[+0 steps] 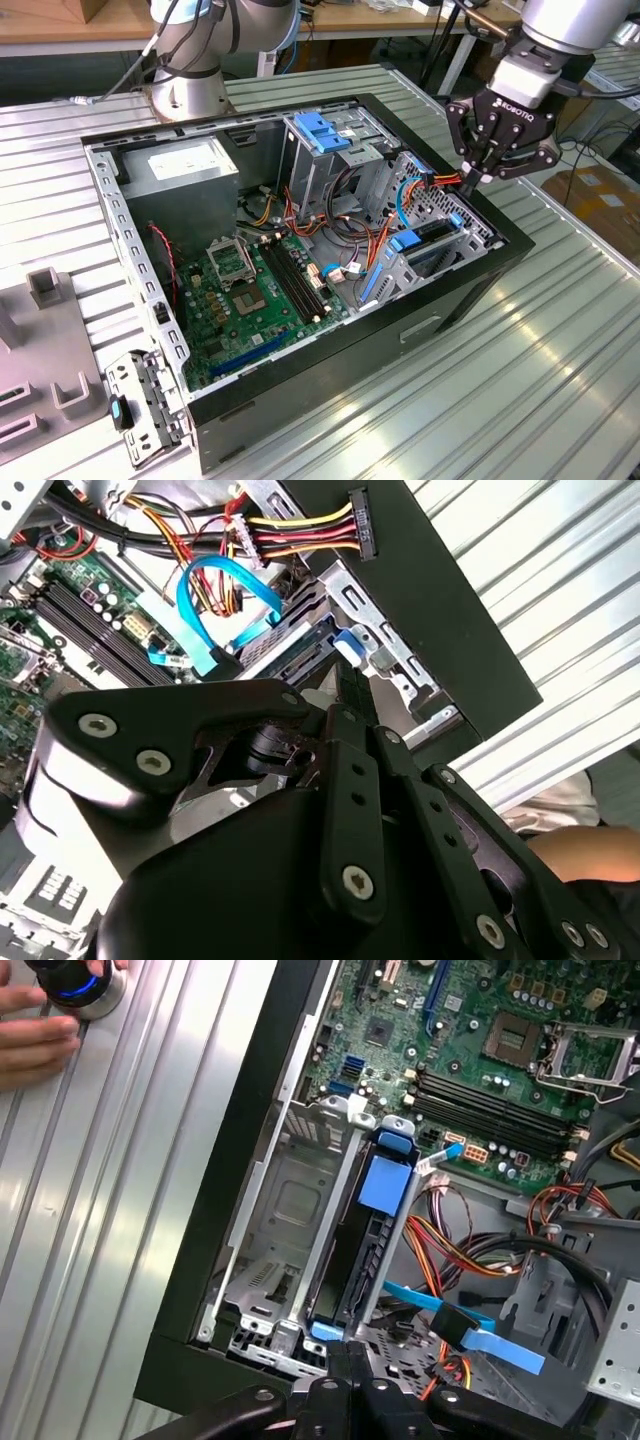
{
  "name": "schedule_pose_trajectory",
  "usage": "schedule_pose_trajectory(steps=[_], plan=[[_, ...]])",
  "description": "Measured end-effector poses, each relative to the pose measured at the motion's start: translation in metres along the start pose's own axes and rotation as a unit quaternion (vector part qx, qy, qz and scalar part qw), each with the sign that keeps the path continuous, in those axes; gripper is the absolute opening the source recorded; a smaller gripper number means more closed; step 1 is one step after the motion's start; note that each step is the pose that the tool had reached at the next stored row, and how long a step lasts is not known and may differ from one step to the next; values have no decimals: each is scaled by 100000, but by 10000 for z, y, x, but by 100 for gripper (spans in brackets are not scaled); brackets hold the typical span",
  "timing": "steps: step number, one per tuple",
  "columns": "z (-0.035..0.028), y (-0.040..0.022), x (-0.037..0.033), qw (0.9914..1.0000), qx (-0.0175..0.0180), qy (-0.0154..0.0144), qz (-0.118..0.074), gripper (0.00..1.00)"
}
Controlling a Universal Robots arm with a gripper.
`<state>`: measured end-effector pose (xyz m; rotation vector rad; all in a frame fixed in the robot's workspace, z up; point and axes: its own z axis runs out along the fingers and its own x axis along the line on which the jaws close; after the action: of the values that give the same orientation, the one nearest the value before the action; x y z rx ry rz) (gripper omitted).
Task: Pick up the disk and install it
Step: 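Insert the first disk wire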
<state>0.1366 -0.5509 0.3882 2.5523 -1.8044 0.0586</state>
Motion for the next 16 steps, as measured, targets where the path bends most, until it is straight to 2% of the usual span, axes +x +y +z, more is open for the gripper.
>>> schedule_pose_trajectory(steps=[7, 14, 16], plan=[[1, -26, 10, 99985, 68, -16, -1729, 11], [4, -160, 49, 99951, 122, -31, -3135, 11], [4, -176, 52, 99901, 178, -45, -4436, 11]])
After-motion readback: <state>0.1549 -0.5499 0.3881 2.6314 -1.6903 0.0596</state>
